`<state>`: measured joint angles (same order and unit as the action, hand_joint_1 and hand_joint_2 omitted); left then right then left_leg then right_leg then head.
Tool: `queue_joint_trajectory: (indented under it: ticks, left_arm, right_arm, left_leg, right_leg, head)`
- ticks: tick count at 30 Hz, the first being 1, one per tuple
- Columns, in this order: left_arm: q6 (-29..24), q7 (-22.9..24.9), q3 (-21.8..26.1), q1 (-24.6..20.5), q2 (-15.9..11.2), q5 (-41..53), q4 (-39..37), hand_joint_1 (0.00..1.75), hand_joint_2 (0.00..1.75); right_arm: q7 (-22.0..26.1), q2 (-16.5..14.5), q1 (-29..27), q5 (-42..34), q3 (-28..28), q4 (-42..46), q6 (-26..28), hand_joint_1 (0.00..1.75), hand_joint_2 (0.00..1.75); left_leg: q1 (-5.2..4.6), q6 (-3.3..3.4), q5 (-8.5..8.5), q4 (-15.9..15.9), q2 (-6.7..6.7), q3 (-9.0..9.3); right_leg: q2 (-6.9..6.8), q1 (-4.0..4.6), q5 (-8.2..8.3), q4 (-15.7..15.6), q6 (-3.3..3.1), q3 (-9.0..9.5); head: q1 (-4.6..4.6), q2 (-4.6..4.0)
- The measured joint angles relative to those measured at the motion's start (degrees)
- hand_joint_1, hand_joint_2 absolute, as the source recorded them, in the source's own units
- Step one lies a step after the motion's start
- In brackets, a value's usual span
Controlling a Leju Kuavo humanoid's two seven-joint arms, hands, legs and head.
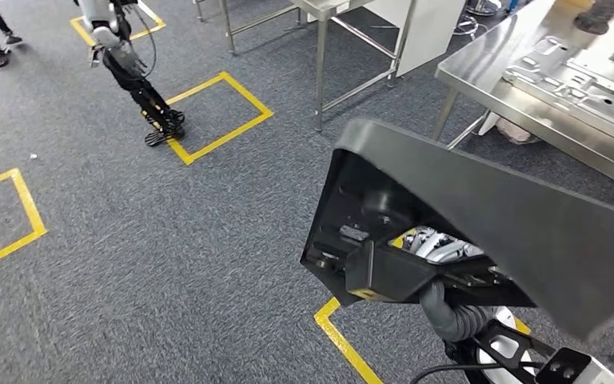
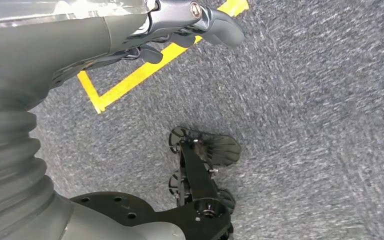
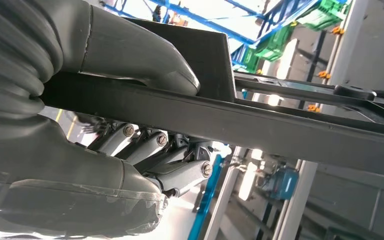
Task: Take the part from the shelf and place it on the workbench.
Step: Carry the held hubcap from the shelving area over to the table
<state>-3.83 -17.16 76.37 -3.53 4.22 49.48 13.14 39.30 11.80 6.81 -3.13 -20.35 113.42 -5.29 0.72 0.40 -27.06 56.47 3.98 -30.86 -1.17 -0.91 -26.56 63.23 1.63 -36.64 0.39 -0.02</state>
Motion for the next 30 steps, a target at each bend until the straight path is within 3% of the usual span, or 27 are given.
queue_joint_trajectory:
  ticks: [6, 8, 9, 10, 12, 13, 15, 16, 18, 20, 22, 24, 25, 26, 27, 29, 30]
  left_arm:
    - [0.0, 0.0, -0.01, 0.0, 0.0, 0.02, 0.0, 0.0, 1.75]
    - [-0.04, 0.07, -0.19, 0.0, 0.01, 0.15, 0.0, 0.0, 1.75]
    - [-0.11, 0.1, -0.38, -0.09, 0.02, 0.36, 0.0, 0.0, 1.75]
    - [-0.15, 0.16, -0.57, -0.07, 0.06, 0.58, 0.0, 0.0, 1.75]
    - [-0.2, 0.2, -0.79, -0.06, 0.12, 0.91, 0.0, 0.0, 1.75]
    - [-0.18, 0.21, -0.79, 0.01, 0.15, 0.94, 0.0, 0.0, 1.75]
    - [-0.26, 0.13, -0.8, -0.05, 0.15, 0.97, 0.0, 0.0, 1.75]
    - [-0.29, 0.04, -0.81, -0.11, 0.14, 0.98, 0.0, 0.0, 1.75]
    - [-0.28, -0.29, -0.81, -0.31, 0.17, 1.0, 0.0, 0.0, 1.75]
    - [-0.2, -0.61, -0.81, -0.5, 0.22, 1.06, 0.0, 0.0, 1.75]
    - [-0.11, -0.71, -0.81, -0.46, 0.24, 1.11, 0.0, 0.0, 1.75]
    - [0.04, -0.63, -0.81, -0.35, 0.24, 1.13, 0.0, 0.0, 1.75]
    - [0.11, -0.55, -0.81, -0.34, 0.24, 1.14, 0.0, 0.0, 1.75]
    - [0.16, -0.44, -0.81, -0.38, 0.27, 1.14, 0.0, 0.0, 1.75]
    - [0.16, -0.33, -0.81, -0.44, 0.31, 1.14, 0.0, 0.0, 1.75]
    - [0.03, -0.1, -0.81, -0.58, 0.38, 1.13, 0.0, 0.0, 1.75]
    - [-0.08, -0.01, -0.81, -0.64, 0.39, 1.12, 0.0, 0.0, 1.75]
  right_arm:
    - [-0.01, 0.04, -0.02, 0.0, 0.05, 0.0, -0.01, 1.75, 1.75]
    - [-0.01, 0.26, -0.24, 0.02, 0.38, 0.06, -0.08, 1.75, 1.75]
    - [0.0, 0.5, -0.98, 0.3, 0.95, 0.52, -0.17, 1.75, 1.75]
    - [0.0, 0.74, -2.28, 0.82, 1.67, 1.47, -0.08, 1.75, 1.75]
    - [0.0, 1.04, -4.71, 1.85, 2.86, 3.47, 0.12, 1.75, 1.75]
    - [0.0, 1.05, -5.27, 2.09, 3.04, 4.09, 0.28, 1.75, 1.75]
    - [0.0, 1.04, -5.24, 2.07, 3.03, 4.28, 0.27, 1.75, 1.75]
    - [0.0, 1.03, -5.24, 2.06, 3.05, 4.31, 0.28, 1.75, 1.75]
    - [0.0, 1.04, -5.32, 2.09, 3.16, 4.42, 0.39, 1.75, 1.75]
    - [0.0, 1.04, -5.3, 2.2, 3.35, 4.61, 0.69, 1.75, 1.75]
    - [0.0, 1.02, -5.32, 2.29, 3.48, 4.73, 1.09, 1.75, 1.75]
    - [0.0, 1.0, -5.71, 2.34, 3.58, 4.77, 1.29, 1.75, 1.75]
    - [0.0, 1.0, -5.98, 2.37, 3.63, 4.83, 1.28, 1.75, 1.75]
    - [0.0, 1.0, -6.19, 2.39, 3.64, 4.93, 1.24, 1.75, 1.75]
    - [0.0, 0.99, -6.31, 2.42, 3.63, 5.09, 1.19, 1.75, 1.75]
    - [0.0, 0.98, -6.27, 2.48, 3.6, 5.35, 1.07, 1.75, 1.75]
    - [0.0, 0.98, -6.2, 2.49, 3.59, 5.41, 1.01, 1.75, 1.75]
  left_leg:
    - [0.0, -0.02, -0.02, 0.01, 0.04, 0.01]
    - [-0.22, -0.34, -0.3, 0.22, 0.44, 0.11]
    - [-0.24, -0.95, -1.05, 0.87, 0.14, 0.17]
    - [-0.26, -1.45, -2.4, 4.4, -0.81, -1.29]
    - [-0.08, -1.86, -2.74, 7.23, -3.98, -2.53]
    - [-0.04, -1.46, -2.16, 6.96, -6.07, -2.71]
    - [-0.09, -1.0, -0.49, 1.7, -8.38, -0.54]
    - [-0.17, -0.86, -0.67, 1.16, -8.69, -0.34]
    - [-0.17, -0.43, -0.36, 0.57, -7.46, -0.06]
    - [0.08, 0.22, 0.12, -0.23, -5.93, 0.26]
    - [0.07, 0.6, 0.25, -0.53, -4.3, 0.33]
    - [-0.02, 0.61, 0.14, -0.47, -2.66, 0.28]
    - [-0.02, 0.54, 0.05, -0.43, -1.88, 0.3]
    - [-0.02, 0.4, -0.07, -0.35, -1.16, 0.34]
    - [-0.01, 0.23, -0.25, -0.23, -0.5, 0.42]
    - [-0.25, -0.35, -0.77, 0.16, 0.64, 0.62]
    - [-0.37, -0.68, -1.02, 0.31, 1.11, 0.74]
  right_leg:
    - [-0.12, 0.0, 0.15, -0.41, -0.01, 0.23]
    - [-1.84, 0.28, 0.4, -3.15, -0.31, 1.61]
    - [-1.7, 0.33, 0.58, -4.51, -0.93, 2.26]
    - [-0.3, 0.51, 0.69, -5.59, -1.66, 2.83]
    - [4.58, 0.59, 0.89, -5.65, -2.81, 3.07]
    - [6.28, 0.76, 0.91, -5.57, -2.82, 3.13]
    - [7.66, 0.62, 1.02, -5.45, -2.28, 2.86]
    - [8.3, 0.48, 1.14, -5.46, -1.87, 2.63]
    - [9.08, 0.26, 1.32, -5.5, -1.08, 2.31]
    - [6.42, 0.46, -0.24, -3.26, -0.46, 1.13]
    - [2.76, 0.42, -3.94, 3.45, 0.07, -2.13]
    - [1.72, 0.08, -6.35, 10.01, 0.55, -5.28]
    - [1.53, -0.09, -6.05, 10.66, 0.74, -5.51]
    - [1.2, -0.22, -4.68, 8.76, 0.86, -4.42]
    - [0.46, -0.31, -2.77, 4.96, 0.91, -2.31]
    - [-1.84, -0.14, -0.11, -2.85, 0.46, 1.91]
    - [-2.48, 0.02, 0.32, -4.84, 0.1, 2.95]
  head:
    - [0.01, 0.01]
    - [0.01, 0.02]
    - [-0.07, 0.02]
    - [-0.19, 0.02]
    - [-0.41, 0.01]
    - [-0.41, 0.01]
    - [-0.41, 0.01]
    - [-0.42, 0.02]
    - [-0.43, 0.02]
    - [-0.2, 0.02]
    - [0.04, 0.02]
    - [0.07, 0.02]
    - [0.07, 0.02]
    - [0.07, 0.02]
    - [0.07, 0.02]
    - [0.04, 0.02]
    - [0.01, 0.02]
